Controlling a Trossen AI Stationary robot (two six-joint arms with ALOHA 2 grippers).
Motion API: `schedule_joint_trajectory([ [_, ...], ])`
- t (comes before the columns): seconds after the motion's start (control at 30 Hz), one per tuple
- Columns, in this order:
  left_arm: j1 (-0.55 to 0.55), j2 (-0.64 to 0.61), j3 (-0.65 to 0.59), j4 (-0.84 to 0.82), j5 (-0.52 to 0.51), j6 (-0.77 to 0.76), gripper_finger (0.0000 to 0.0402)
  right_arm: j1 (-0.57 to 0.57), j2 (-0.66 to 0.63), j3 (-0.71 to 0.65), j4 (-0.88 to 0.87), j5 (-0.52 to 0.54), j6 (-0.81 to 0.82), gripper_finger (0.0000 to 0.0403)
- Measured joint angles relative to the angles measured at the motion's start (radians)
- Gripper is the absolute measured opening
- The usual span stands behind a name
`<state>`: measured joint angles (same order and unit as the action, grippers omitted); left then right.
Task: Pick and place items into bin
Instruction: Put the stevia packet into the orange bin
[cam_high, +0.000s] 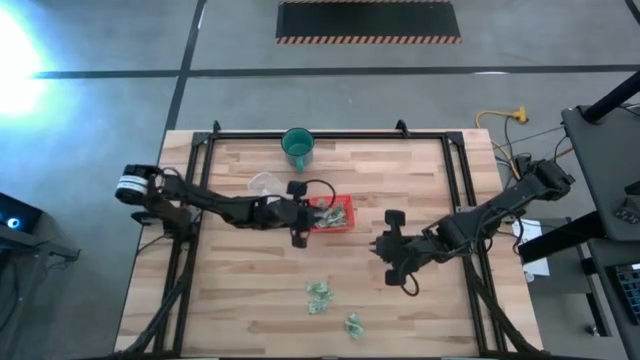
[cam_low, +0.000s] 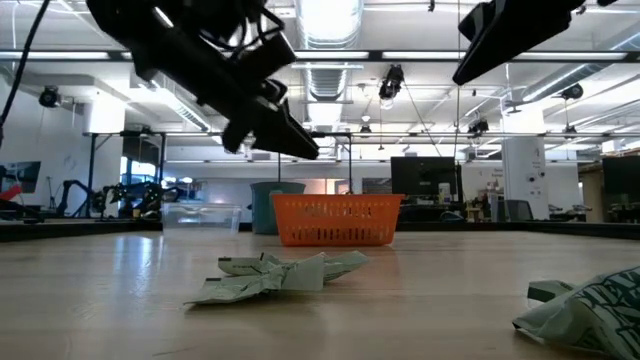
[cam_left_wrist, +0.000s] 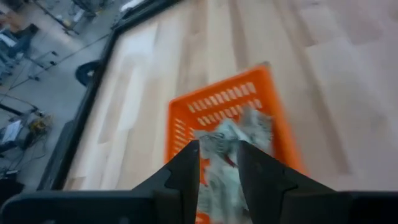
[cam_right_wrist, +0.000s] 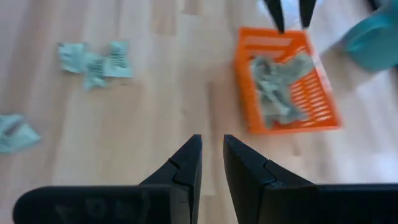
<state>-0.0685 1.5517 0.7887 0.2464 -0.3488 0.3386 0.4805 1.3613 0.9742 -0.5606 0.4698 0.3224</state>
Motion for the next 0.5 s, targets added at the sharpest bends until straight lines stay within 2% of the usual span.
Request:
schedule_joint_trajectory([
  [0.37,-0.184,-0.179,-0.009,-0.276,-0.007,-0.131,0.0091,0.017,0.018,-0.127,0.294,-0.214,0.014,0.0056],
  [0.5,-0.248,-0.197,-0.01,-0.321,-0.009,-0.172,0.0091,0.046,0.057,-0.174,0.423,-0.351,0.003,0.0056],
])
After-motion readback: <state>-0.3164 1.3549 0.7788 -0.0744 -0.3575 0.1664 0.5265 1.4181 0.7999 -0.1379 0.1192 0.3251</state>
